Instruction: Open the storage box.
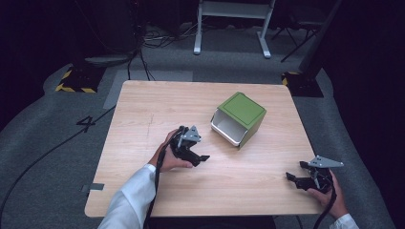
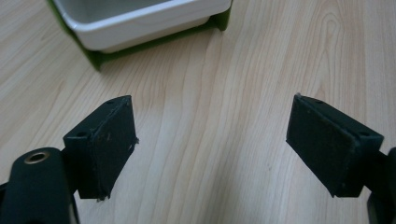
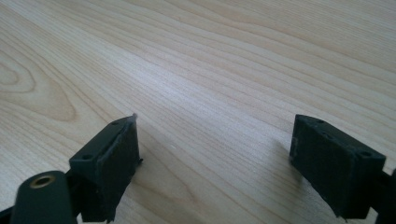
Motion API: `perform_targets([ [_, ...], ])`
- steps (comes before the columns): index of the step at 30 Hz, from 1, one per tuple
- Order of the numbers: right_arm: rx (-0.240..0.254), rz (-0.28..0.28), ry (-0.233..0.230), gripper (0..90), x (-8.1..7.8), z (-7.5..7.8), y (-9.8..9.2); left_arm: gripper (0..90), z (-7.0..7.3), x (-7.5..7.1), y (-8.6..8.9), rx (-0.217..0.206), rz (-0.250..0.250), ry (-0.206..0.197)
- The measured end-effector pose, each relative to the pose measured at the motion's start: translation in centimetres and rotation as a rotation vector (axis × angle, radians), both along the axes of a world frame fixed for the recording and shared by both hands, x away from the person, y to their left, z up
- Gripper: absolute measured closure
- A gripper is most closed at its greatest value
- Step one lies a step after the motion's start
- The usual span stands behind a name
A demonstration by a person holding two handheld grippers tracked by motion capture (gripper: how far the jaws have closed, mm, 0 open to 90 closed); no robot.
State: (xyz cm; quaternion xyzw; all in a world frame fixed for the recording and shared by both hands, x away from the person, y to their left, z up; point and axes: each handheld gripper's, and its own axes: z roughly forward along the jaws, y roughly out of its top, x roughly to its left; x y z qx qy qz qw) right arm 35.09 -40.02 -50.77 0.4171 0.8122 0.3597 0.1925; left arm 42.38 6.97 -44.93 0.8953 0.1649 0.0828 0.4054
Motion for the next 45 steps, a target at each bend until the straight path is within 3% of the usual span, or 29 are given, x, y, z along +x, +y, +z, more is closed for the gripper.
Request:
perform_targets([
  [3,0.0,0.0,0.0,15.8,0.0,0.0,0.0,16.2,0.3,0.4,-1.4,-0.009,-0.024,-0.008],
  [11,0.0,0.0,0.0,15.8,0.0,0.0,0.0,16.0,0.0,1.3,-5.5,0.022,-0.093,-0.008],
  [15,0.0,0.0,-0.001,15.8,0.0,0.0,0.0,16.0,0.2,1.6,-6.8,0.032,-0.108,-0.03],
  [22,0.0,0.0,-0.001,15.8,0.0,0.0,0.0,16.0,0.4,2.3,-8.8,0.009,-0.129,-0.031],
  [28,0.0,0.0,-0.001,15.8,0.0,0.0,0.0,16.0,-0.3,3.0,-10.1,0.031,-0.144,-0.013],
  [36,0.0,0.0,-0.001,15.8,0.0,0.0,0.0,18.7,-1.4,4.0,-11.1,0.032,-0.111,0.006],
  [39,0.0,0.0,-0.001,15.8,0.0,0.0,0.0,28.3,-1.4,4.2,-11.1,0.035,-0.107,0.007],
  [45,0.0,0.0,-0.001,15.8,0.0,0.0,0.0,37.0,-1.4,4.5,-10.9,0.059,-0.115,0.008],
])
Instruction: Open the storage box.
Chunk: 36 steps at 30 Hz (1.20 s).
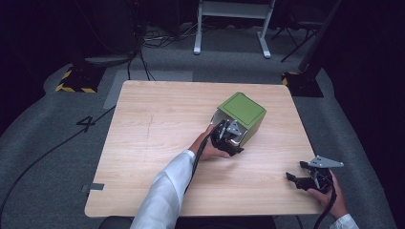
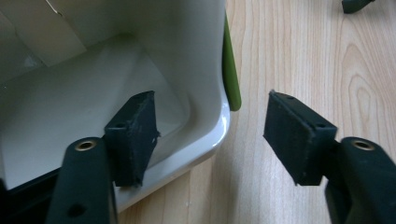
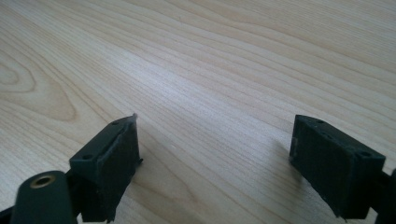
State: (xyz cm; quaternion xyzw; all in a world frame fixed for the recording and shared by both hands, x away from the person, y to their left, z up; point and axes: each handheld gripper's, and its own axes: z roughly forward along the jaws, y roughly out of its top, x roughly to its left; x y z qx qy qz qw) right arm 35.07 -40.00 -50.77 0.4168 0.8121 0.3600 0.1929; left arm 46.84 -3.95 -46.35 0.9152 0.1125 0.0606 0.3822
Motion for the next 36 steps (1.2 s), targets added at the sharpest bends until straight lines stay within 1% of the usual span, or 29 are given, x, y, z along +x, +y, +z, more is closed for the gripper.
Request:
perform_targets([
  [2,0.0,0.0,0.0,15.9,0.0,0.0,0.0,41.8,-0.2,0.1,0.1,0.008,-0.008,0.006],
  [4,0.0,0.0,0.0,15.9,0.0,0.0,0.0,43.4,-0.4,0.0,0.3,0.007,-0.006,0.015],
  [6,0.0,0.0,0.0,15.9,0.0,0.0,0.0,45.0,-0.4,-0.1,0.4,0.01,-0.007,0.013],
  [7,0.0,0.0,0.0,15.9,0.0,0.0,0.0,48.1,-0.4,-0.2,0.6,0.007,-0.011,0.012],
  [8,0.0,0.0,0.0,15.9,0.0,0.0,0.0,49.5,-0.4,-0.3,0.9,-0.008,-0.007,0.016],
  [9,0.0,0.0,0.0,15.9,0.0,0.0,0.0,50.6,-0.4,-0.3,0.9,-0.008,-0.007,0.016],
  [10,0.0,0.0,0.0,15.9,0.0,0.0,0.0,53.7,-0.4,-0.5,1.2,-0.005,-0.005,-0.004],
  [11,0.0,0.0,0.0,15.9,0.0,0.0,0.0,56.3,-0.4,-0.6,1.4,-0.013,-0.003,-0.002],
  [12,0.0,0.0,0.0,15.9,0.0,0.0,0.0,57.2,-0.4,-0.7,1.5,-0.01,-0.002,0.0],
  [14,0.001,0.0,0.0,15.9,0.0,0.0,0.0,57.6,-0.4,-1.0,1.7,-0.004,0.002,-0.016],
  [16,0.0,0.0,0.0,15.9,0.0,0.0,0.0,58.9,-0.5,-1.3,1.8,-0.01,0.0,-0.016],
  [17,0.0,0.0,0.0,15.9,0.0,0.0,0.0,59.4,-0.5,-1.5,1.8,0.001,-0.002,-0.021],
  [18,0.0,0.0,0.0,15.9,0.0,0.0,0.0,60.0,-0.6,-1.6,1.8,-0.001,-0.009,-0.029],
  [19,0.0,0.0,0.0,15.9,0.0,0.0,0.0,60.8,-0.7,-1.8,1.9,0.007,-0.006,-0.026],
  [20,0.0,0.0,0.0,15.9,0.0,0.0,0.0,61.1,-0.7,-1.8,1.9,0.007,-0.006,-0.026],
  [21,0.0,0.0,0.0,15.9,0.0,0.0,0.0,61.1,-0.9,-2.0,2.0,-0.004,-0.005,-0.032],
  [22,0.0,0.0,0.0,15.9,0.0,0.0,0.0,61.3,-0.9,-2.2,2.1,-0.008,-0.005,-0.027],
  [24,0.0,0.0,0.0,15.9,0.0,0.0,0.0,61.7,-1.0,-2.4,2.4,-0.009,-0.01,-0.032],
  [28,0.001,0.0,0.0,15.9,0.0,0.0,0.0,61.9,-1.1,-2.7,2.7,0.0,-0.015,-0.026],
  [30,0.0,0.0,0.0,15.9,0.0,0.0,0.0,62.2,-1.1,-2.9,2.9,0.004,-0.025,-0.023],
  [31,0.001,0.0,0.0,15.9,0.0,0.0,0.0,62.3,-1.1,-3.0,3.0,0.001,-0.026,-0.021],
  [36,0.0,0.0,0.0,15.9,0.0,0.0,0.0,62.3,-1.0,-3.4,3.5,0.008,-0.028,-0.026],
])
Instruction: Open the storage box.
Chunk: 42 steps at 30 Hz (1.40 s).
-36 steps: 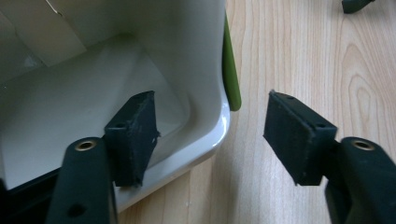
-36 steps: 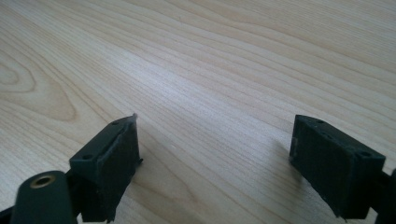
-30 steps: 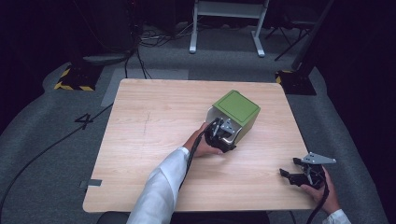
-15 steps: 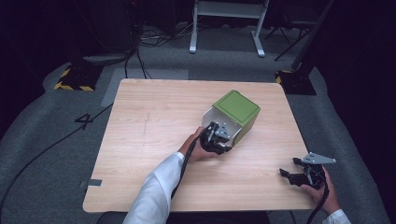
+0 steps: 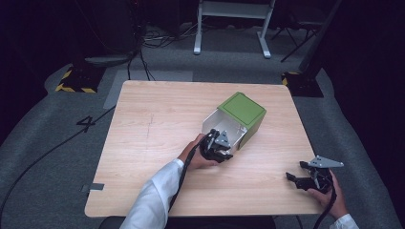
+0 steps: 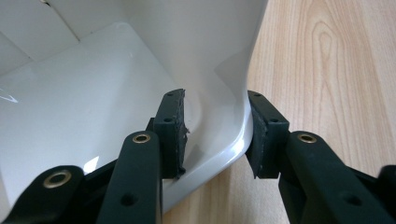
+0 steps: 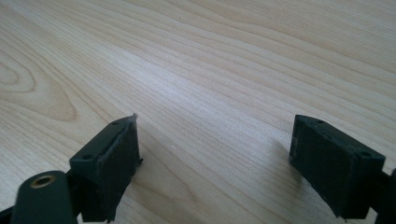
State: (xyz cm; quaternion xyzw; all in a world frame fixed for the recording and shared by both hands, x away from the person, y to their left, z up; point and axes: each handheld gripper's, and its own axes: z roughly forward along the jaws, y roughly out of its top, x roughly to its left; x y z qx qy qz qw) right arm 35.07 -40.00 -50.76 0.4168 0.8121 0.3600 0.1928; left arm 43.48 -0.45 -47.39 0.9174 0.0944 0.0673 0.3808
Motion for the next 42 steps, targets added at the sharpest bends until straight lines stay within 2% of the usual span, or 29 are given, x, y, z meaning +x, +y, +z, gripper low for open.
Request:
perform_targets([
  [9,0.001,0.0,0.0,15.9,0.0,0.0,0.0,62.6,0.0,-0.6,0.6,-0.01,-0.002,0.01],
  [24,0.0,0.0,0.0,15.9,0.0,0.0,0.0,62.4,0.0,-1.3,1.3,0.004,-0.006,0.011],
  [32,0.0,0.0,0.0,15.9,0.0,0.0,0.0,62.1,0.0,-1.8,1.7,0.001,-0.008,0.024],
  [36,0.0,0.0,0.0,15.9,0.0,0.0,0.0,60.6,-0.2,-1.9,1.8,0.007,-0.004,0.026],
  [42,0.0,0.0,0.0,15.9,0.0,0.0,0.0,53.5,-0.1,-2.0,1.8,0.01,-0.008,0.026],
])
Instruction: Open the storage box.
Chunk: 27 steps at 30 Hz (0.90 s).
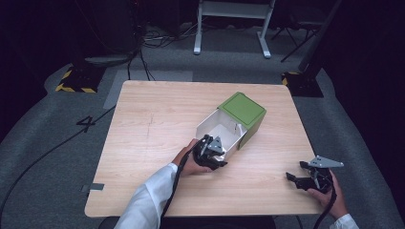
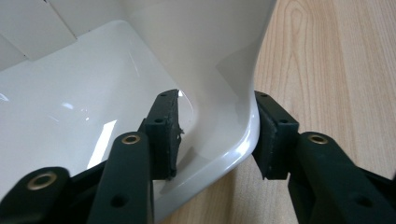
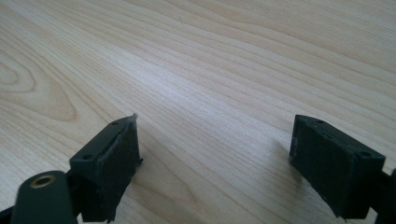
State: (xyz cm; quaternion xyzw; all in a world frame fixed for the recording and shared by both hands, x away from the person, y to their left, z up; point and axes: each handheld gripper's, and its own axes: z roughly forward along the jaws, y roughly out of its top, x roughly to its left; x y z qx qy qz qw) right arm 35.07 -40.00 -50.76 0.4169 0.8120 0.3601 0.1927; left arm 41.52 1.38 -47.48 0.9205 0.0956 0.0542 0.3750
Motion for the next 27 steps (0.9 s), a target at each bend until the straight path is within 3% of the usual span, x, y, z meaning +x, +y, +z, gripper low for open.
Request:
perform_targets([
  [5,0.0,0.0,0.0,15.9,0.0,0.0,0.0,48.5,0.8,-0.2,0.4,-0.022,0.009,-0.012],
  [8,0.0,0.0,0.0,15.9,0.0,0.0,0.0,40.4,1.7,-0.4,0.8,-0.041,0.029,-0.023],
  [13,0.0,0.0,0.0,15.9,0.0,0.0,0.0,34.2,2.9,-0.6,1.5,-0.046,0.052,-0.062],
  [21,0.0,0.001,0.001,15.9,0.0,0.0,0.0,24.0,4.3,-1.1,3.2,-0.023,0.096,-0.108],
  [23,0.0,0.0,0.001,15.9,0.0,0.0,0.0,23.1,4.6,-1.3,3.8,-0.013,0.122,-0.137],
  [27,0.0,0.001,0.001,15.8,0.0,0.0,0.0,21.2,5.2,-1.6,5.0,-0.01,0.152,-0.157],
])
